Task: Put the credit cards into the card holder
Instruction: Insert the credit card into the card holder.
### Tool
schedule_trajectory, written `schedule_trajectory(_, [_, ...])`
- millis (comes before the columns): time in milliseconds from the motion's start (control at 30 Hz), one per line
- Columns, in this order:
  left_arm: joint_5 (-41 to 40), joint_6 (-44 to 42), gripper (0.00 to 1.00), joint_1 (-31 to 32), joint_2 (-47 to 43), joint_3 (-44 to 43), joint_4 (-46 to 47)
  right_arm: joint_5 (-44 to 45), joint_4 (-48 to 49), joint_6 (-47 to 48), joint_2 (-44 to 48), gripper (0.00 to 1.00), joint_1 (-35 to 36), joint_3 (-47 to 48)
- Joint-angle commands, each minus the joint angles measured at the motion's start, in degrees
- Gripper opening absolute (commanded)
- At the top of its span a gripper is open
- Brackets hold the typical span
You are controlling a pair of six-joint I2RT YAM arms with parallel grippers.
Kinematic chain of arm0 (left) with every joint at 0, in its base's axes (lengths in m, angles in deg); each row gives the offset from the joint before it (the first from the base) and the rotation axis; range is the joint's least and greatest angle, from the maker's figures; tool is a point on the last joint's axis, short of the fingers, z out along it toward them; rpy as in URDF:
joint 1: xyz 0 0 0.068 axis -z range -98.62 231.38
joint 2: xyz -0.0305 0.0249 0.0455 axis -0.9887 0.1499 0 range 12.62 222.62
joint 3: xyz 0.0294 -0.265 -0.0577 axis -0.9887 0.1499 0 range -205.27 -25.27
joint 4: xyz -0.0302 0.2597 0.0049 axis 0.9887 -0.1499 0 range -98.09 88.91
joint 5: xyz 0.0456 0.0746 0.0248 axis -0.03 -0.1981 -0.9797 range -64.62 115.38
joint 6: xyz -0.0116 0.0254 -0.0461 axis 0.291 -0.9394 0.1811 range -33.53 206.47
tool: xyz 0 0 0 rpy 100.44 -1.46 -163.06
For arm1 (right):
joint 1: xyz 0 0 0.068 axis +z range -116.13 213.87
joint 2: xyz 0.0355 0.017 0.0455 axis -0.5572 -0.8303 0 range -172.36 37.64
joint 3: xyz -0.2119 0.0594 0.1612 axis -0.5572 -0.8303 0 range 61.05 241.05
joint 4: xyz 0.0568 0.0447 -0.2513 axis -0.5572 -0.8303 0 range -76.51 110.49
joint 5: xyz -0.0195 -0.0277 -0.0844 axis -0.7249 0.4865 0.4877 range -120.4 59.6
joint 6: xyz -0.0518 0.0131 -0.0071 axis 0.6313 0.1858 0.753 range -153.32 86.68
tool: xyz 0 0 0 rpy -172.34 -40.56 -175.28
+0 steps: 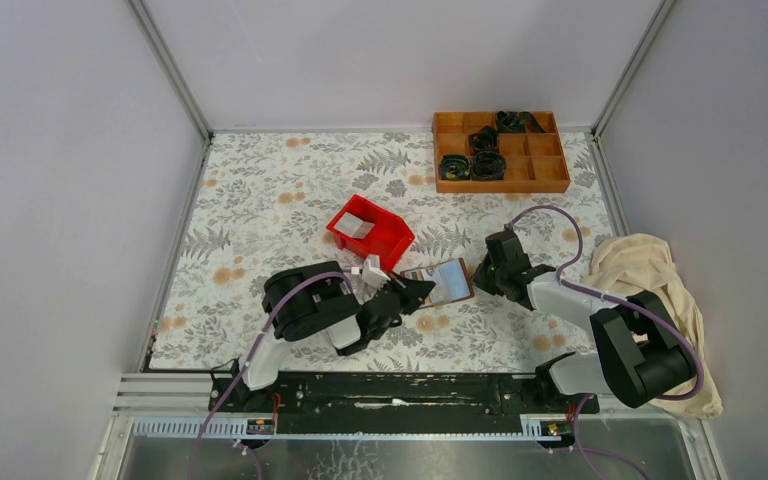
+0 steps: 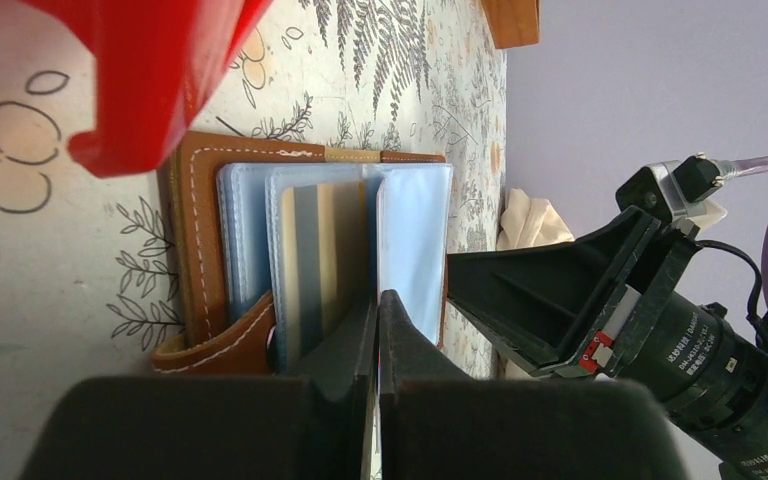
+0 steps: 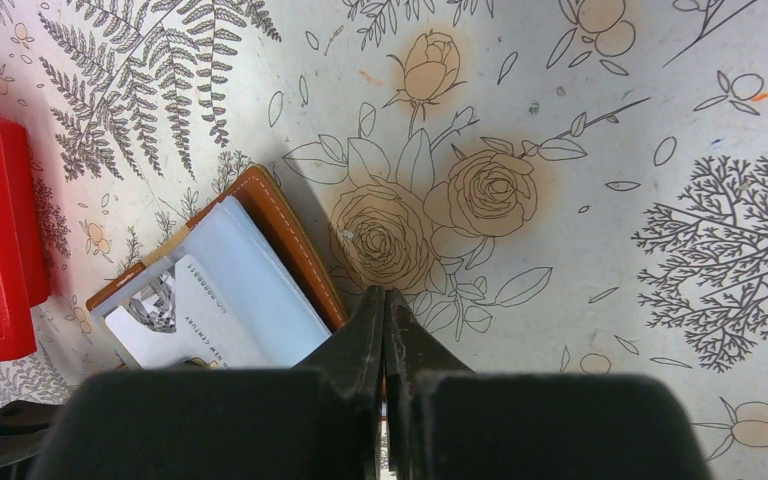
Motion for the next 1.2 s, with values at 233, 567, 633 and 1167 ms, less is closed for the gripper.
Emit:
schedule_trajectory(233, [0.2,-2.3,0.0,0.8,0.3,-2.7,-11.0,-1.3,-7.4,0.2,-1.8,0.0,1.1,-1.8])
schedule_trajectory(567, [0.1,-1.2,0.0,1.4,0.9,-2.2,-11.8,-1.5,-7.2,0.1,-2.0,0.0,1.2,-1.7])
schedule_trajectory(633, [0.1,-1.4,0.0,1.3,0.8,-2.9,-12.9,-1.6,-7.3,0.1,-1.9,0.0,1.1,-1.7])
schedule_trajectory(1167, [3.6,-3.4,0.22,1.4,1.7,-7.4,-21.2,-2.0,-6.6,0.1,-3.0,0.0,1.4,-1.4])
